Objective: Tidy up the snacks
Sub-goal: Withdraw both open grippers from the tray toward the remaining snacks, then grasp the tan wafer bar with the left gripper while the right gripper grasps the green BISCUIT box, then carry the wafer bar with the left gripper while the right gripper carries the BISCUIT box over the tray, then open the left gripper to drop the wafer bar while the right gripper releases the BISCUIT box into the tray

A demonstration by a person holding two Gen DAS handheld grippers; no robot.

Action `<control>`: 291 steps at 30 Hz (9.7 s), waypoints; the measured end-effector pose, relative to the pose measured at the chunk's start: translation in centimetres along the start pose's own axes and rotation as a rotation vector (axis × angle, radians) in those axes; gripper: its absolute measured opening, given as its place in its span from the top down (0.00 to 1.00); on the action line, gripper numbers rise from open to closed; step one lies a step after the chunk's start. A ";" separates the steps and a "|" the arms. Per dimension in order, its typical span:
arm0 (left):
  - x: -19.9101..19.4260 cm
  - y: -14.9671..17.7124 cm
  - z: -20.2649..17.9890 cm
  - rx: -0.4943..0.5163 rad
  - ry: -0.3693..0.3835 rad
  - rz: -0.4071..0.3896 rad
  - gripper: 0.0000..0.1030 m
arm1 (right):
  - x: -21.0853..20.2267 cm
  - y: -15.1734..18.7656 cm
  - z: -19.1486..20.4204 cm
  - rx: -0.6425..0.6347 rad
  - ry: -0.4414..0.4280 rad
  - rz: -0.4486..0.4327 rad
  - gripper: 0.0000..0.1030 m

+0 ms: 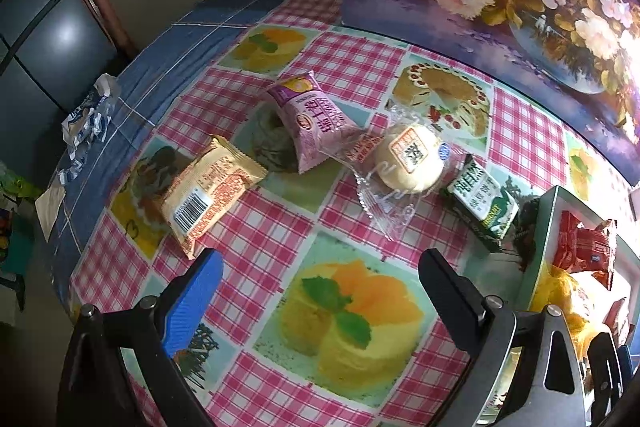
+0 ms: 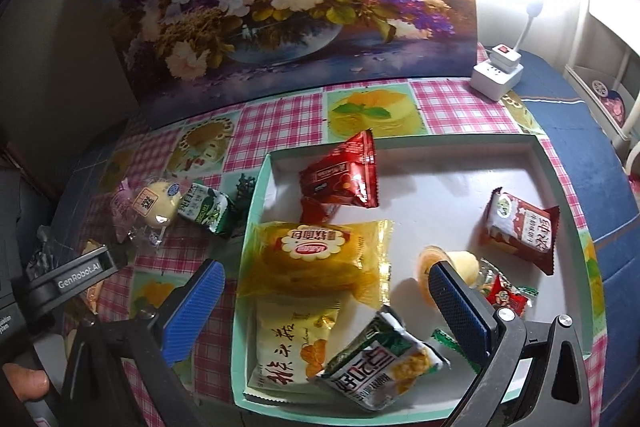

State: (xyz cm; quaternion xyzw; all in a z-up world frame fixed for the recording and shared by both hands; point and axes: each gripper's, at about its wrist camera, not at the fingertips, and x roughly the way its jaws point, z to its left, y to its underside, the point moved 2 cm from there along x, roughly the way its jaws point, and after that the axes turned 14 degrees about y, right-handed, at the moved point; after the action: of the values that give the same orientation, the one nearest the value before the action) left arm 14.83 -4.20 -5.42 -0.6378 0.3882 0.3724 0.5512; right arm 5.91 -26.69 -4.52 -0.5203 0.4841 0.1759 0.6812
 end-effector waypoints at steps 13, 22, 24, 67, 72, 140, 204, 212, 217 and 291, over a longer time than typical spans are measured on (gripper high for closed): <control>1.9 0.4 3.7 -0.060 0.000 0.045 0.05 | 0.8 0.2 4.1 -0.113 -0.009 -0.004 0.00; 2.5 -0.9 7.7 -0.056 -0.012 0.039 0.05 | 1.1 -0.1 8.6 -0.200 -0.085 -0.007 0.00; 2.6 -1.6 8.7 -0.019 -0.033 0.027 0.05 | 1.4 -0.6 9.6 -0.228 -0.099 0.000 0.00; 6.0 -2.2 12.4 0.020 -0.001 0.068 0.54 | 10.0 -2.3 18.2 -0.536 -0.045 0.118 0.35; 5.5 -1.3 11.5 0.017 -0.003 0.077 0.60 | 8.8 -0.4 17.8 -0.501 -0.043 0.122 0.35; 0.9 1.5 5.5 -0.190 0.087 0.106 0.63 | 3.4 4.0 12.3 -0.366 -0.100 0.170 0.38; -4.5 0.0 -3.1 -0.002 0.183 -0.048 0.63 | -1.9 -1.2 5.2 -0.116 -0.089 0.031 0.58; -4.4 1.0 -7.0 0.057 0.285 -0.011 0.63 | -0.7 -1.8 -0.1 0.016 -0.033 0.055 0.58; -4.0 2.2 -10.7 0.128 0.340 0.025 0.63 | 0.3 -2.2 -4.1 0.119 -0.004 0.079 0.58; -3.2 3.7 -14.9 0.258 0.257 0.027 0.26 | 2.3 -2.2 -11.7 0.244 0.118 0.150 0.28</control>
State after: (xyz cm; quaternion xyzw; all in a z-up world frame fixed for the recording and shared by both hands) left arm 10.80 -19.07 -2.38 -0.5989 0.5086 0.2423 0.5692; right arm 3.05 -38.42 -5.13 -0.4055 0.5785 0.1352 0.6947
